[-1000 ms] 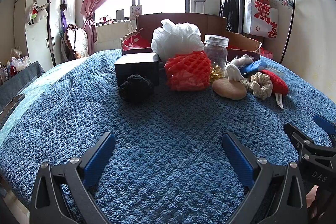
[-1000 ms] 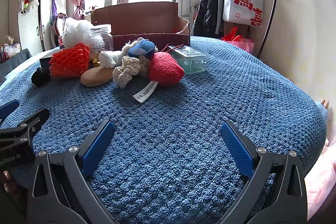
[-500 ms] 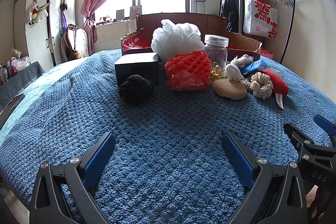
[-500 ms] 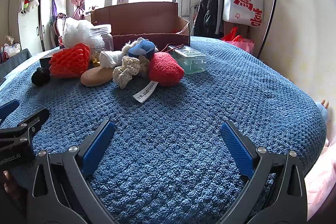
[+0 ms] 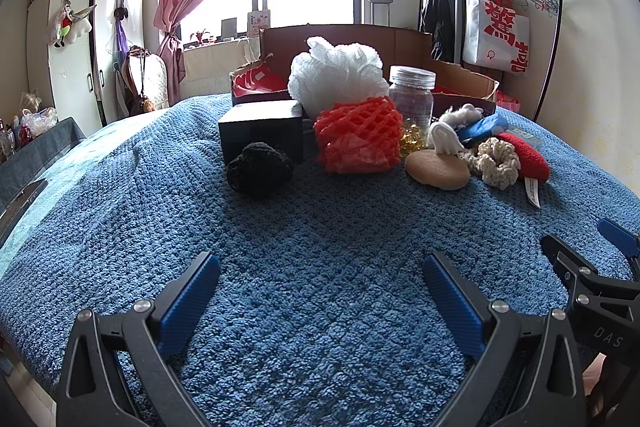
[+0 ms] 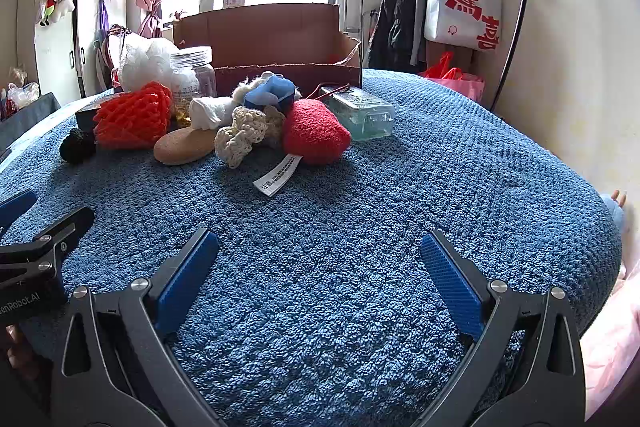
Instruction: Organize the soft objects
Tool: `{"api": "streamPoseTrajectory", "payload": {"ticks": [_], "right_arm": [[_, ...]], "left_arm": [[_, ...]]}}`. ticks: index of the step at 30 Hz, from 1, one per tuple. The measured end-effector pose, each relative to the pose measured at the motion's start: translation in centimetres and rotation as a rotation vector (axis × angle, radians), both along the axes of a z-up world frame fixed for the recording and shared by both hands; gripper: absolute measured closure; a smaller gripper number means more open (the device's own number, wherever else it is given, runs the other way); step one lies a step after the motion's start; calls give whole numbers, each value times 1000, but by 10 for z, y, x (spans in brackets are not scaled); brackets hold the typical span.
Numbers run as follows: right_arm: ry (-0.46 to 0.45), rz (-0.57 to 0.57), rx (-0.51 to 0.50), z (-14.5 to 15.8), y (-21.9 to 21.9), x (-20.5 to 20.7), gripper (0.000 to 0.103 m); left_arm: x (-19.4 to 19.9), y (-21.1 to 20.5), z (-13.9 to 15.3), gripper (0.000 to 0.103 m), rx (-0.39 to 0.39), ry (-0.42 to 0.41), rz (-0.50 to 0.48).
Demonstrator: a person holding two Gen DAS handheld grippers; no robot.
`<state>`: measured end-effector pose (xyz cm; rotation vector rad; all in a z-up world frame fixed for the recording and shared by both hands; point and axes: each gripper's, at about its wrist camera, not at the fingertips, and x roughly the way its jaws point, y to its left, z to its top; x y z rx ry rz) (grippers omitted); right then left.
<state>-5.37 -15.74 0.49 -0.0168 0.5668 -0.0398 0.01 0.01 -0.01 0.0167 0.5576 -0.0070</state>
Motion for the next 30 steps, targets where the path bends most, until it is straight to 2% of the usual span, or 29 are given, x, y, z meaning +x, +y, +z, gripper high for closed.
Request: {"api": "streamPoseTrajectory", "payload": {"ticks": [21, 26, 30], "right_arm": [[19, 17, 29, 9, -4, 5, 0], [5, 17, 23, 20, -5, 11, 0], [1, 16, 7, 31, -6, 20, 0]], "left_arm": [[1, 1, 2, 0, 1, 11, -10], [10, 5, 16, 0, -3, 20, -35], [5, 3, 24, 0, 5, -13, -51]]}}
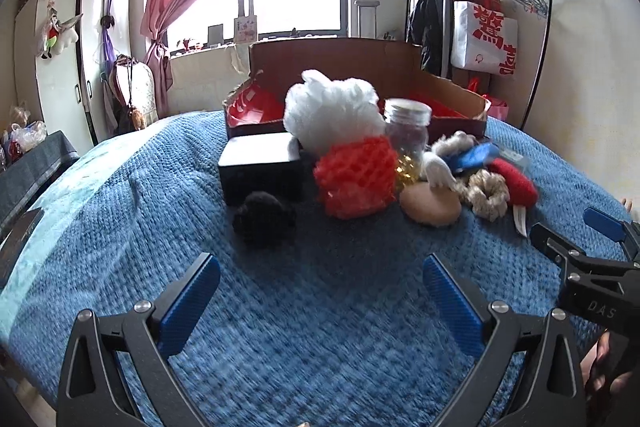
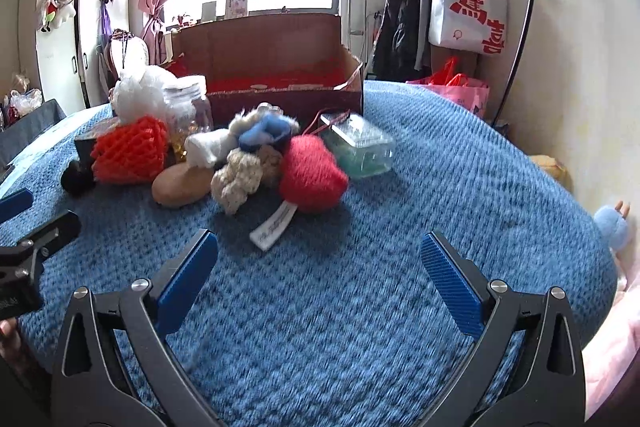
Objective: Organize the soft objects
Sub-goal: 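Grasp the black knit ball with the left tool while the right tool grasps the red sock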
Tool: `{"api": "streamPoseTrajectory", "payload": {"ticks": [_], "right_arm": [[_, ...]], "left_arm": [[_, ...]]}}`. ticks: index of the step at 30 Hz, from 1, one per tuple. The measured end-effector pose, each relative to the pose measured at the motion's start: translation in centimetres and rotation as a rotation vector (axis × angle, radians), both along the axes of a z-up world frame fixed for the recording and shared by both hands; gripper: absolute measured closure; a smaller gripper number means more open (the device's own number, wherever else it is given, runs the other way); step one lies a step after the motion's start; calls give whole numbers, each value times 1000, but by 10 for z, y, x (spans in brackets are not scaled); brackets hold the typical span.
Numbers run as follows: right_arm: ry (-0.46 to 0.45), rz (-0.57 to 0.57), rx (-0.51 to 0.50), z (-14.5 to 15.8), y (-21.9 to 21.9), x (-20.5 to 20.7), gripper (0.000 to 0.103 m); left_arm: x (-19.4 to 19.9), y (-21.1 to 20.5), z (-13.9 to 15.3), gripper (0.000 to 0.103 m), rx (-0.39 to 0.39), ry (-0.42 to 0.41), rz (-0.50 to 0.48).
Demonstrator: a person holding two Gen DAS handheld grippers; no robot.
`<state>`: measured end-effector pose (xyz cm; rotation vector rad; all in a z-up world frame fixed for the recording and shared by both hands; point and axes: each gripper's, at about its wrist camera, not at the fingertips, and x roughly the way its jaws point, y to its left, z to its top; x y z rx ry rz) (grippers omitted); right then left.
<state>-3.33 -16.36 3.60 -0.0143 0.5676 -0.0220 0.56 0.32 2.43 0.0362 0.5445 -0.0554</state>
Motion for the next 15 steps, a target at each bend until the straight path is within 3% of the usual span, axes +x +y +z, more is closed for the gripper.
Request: {"api": "streamPoseTrajectory", "payload": {"ticks": [9, 15], "right_arm": [[65, 34, 14, 20, -20, 40, 0], [147, 91, 81, 19, -29, 71, 0]], "left_arm": [[32, 28, 20, 0, -10, 68, 14], [58, 42, 26, 2, 7, 123, -7]]}}
